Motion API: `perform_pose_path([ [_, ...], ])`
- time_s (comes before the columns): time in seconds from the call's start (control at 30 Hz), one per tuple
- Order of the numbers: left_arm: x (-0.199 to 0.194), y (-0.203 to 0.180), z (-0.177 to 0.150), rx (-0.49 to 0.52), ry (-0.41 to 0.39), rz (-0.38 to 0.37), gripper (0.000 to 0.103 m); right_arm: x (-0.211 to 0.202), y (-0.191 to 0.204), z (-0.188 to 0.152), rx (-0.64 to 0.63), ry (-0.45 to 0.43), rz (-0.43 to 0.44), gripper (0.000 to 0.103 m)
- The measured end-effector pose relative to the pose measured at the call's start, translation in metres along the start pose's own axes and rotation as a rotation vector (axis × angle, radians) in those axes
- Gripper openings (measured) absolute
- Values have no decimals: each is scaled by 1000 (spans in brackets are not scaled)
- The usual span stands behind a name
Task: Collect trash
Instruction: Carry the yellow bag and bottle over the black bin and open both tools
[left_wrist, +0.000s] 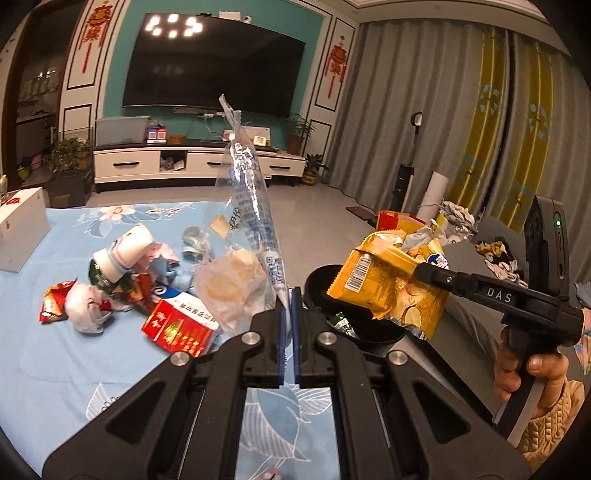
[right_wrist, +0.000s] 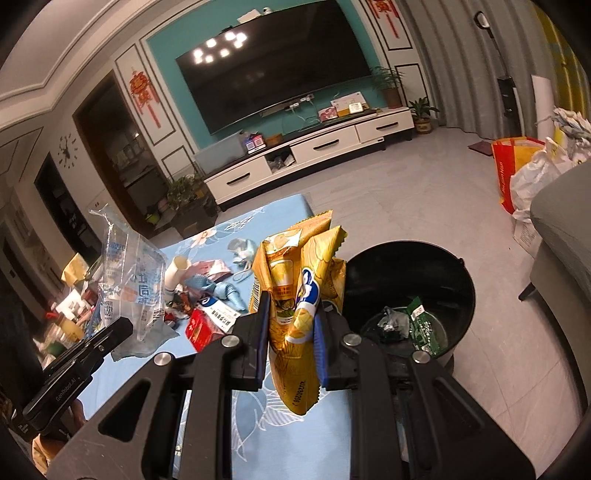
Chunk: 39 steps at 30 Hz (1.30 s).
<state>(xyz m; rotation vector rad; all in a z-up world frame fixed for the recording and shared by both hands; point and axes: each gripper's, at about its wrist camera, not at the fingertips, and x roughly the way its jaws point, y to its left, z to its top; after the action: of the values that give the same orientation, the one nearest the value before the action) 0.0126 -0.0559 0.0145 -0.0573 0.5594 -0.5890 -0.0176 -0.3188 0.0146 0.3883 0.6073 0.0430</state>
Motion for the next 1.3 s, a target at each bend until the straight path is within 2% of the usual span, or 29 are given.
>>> perform_pose_path([
  [0.3, 52, -32, 10, 38, 67, -74, 4, 9, -41, -6, 71, 8, -89, 22],
  [0.43, 82, -45, 11, 44, 114, -133, 4, 14, -60, -11, 84, 4, -154, 22],
  [0.6, 127, -63, 13, 36, 176, -228, 4, 28, -80, -12, 98, 7, -195, 22],
  [0.73, 168, -77, 10, 48, 243, -241, 4, 49, -95, -13, 115, 23, -224, 22],
  [0.87, 206, -93, 3, 91, 302, -217, 4, 66, -105, -14, 113, 37, -248, 23],
  [0.93, 219, -98, -1, 103, 323, -210, 4, 76, -112, -13, 122, 53, -255, 29],
  [1.0, 233, -101, -5, 114, 341, -188, 12, 84, -121, -14, 140, 61, -262, 39],
  [1.03, 240, -101, -8, 112, 351, -179, 25, 87, -124, -14, 147, 66, -263, 45],
  [1.07, 244, -101, -9, 108, 355, -167, 45, 91, -128, -15, 161, 75, -267, 46],
  [1.1, 244, -100, -10, 105, 351, -161, 53, 93, -131, -16, 173, 80, -274, 48],
  [1.23, 231, -91, -12, 109, 322, -139, 62, 87, -128, -20, 165, 71, -277, 52],
  [1.3, 216, -83, -11, 97, 306, -123, 70, 81, -126, -21, 166, 60, -275, 52],
])
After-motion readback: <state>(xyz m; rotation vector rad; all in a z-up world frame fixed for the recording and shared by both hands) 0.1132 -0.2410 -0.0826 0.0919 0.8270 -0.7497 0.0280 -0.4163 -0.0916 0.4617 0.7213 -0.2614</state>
